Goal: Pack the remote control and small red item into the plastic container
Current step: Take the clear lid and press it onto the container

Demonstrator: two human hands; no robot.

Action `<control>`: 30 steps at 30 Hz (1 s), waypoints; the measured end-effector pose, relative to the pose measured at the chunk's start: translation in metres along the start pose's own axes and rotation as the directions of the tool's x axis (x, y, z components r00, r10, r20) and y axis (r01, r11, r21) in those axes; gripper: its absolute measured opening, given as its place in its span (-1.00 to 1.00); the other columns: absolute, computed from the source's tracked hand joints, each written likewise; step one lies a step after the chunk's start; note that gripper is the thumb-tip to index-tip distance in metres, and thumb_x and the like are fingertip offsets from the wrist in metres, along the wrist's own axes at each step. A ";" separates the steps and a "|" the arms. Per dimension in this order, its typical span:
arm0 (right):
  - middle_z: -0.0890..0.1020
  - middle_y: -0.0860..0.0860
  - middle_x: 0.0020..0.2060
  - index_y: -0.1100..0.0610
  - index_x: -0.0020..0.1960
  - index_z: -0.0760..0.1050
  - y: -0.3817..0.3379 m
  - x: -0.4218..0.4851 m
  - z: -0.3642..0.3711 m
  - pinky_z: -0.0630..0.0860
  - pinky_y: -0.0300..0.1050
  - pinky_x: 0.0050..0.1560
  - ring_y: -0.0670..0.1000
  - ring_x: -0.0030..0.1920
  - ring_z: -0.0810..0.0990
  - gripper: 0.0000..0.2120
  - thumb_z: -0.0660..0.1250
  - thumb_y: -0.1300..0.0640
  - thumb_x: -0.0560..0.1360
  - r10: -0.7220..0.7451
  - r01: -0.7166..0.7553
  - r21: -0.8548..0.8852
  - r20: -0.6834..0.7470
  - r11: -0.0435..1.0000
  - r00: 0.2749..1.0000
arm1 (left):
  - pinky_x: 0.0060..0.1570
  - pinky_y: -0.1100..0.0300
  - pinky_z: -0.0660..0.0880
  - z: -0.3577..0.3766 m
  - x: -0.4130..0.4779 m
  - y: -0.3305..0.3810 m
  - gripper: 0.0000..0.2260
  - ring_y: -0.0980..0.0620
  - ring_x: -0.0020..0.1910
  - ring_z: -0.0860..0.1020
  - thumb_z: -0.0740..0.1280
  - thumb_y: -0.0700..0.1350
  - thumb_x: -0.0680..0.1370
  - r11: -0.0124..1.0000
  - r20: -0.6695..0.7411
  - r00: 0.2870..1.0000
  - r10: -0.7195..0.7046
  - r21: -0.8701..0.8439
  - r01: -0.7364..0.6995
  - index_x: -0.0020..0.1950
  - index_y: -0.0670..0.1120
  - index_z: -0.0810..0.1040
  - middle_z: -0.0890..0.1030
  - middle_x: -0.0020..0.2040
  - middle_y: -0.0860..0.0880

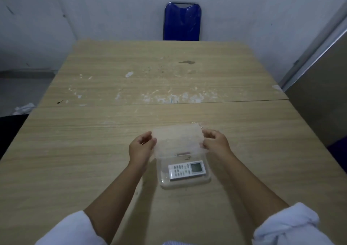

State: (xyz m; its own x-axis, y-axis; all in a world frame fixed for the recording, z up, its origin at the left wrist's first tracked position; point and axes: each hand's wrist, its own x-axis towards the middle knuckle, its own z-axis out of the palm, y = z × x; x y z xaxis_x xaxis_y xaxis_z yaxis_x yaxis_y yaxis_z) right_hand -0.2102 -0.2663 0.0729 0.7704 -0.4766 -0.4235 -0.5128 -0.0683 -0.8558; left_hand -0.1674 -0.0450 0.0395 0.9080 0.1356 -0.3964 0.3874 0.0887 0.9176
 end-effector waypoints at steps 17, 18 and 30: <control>0.68 0.14 -0.09 0.24 -0.05 0.63 0.055 -0.015 -0.010 0.36 -0.24 -0.15 0.01 -0.17 0.53 -0.82 0.27 0.29 0.45 -0.184 0.159 -0.494 -0.002 0.855 0.983 | 0.12 -0.03 0.57 -0.001 -0.055 -0.028 -0.73 -0.06 -0.02 0.63 0.40 -0.25 0.41 0.862 -0.090 0.984 0.153 0.500 -0.088 0.10 -0.13 0.63 0.69 0.00 -0.11; 0.68 0.14 -0.08 0.24 -0.03 0.63 0.055 -0.015 -0.010 0.34 -0.25 -0.15 0.00 -0.17 0.52 -0.82 0.26 0.28 0.46 -0.188 0.164 -0.506 0.004 0.847 0.982 | 0.13 -0.02 0.57 -0.001 -0.057 -0.029 -0.73 -0.05 -0.01 0.62 0.40 -0.25 0.41 0.856 -0.095 0.983 0.157 0.509 -0.087 0.10 -0.13 0.64 0.69 0.01 -0.10; 0.69 0.11 -0.10 0.22 -0.06 0.65 0.062 -0.007 -0.006 0.49 -0.17 -0.10 0.06 -0.13 0.61 -0.84 0.29 0.30 0.45 -0.157 0.121 -0.486 -0.034 0.865 0.987 | 0.10 -0.08 0.58 -0.001 -0.049 -0.031 -0.76 -0.10 -0.03 0.64 0.41 -0.27 0.40 0.847 -0.079 0.992 0.103 0.530 -0.046 0.06 -0.17 0.65 0.69 -0.01 -0.14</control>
State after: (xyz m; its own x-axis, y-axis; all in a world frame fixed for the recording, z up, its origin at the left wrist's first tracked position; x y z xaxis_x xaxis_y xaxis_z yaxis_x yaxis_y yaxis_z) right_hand -0.2495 -0.2726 0.0240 0.8281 -0.4893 -0.2736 -0.5348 -0.5430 -0.6474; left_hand -0.2241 -0.0536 0.0309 0.9277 0.2215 -0.3006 0.3710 -0.4545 0.8098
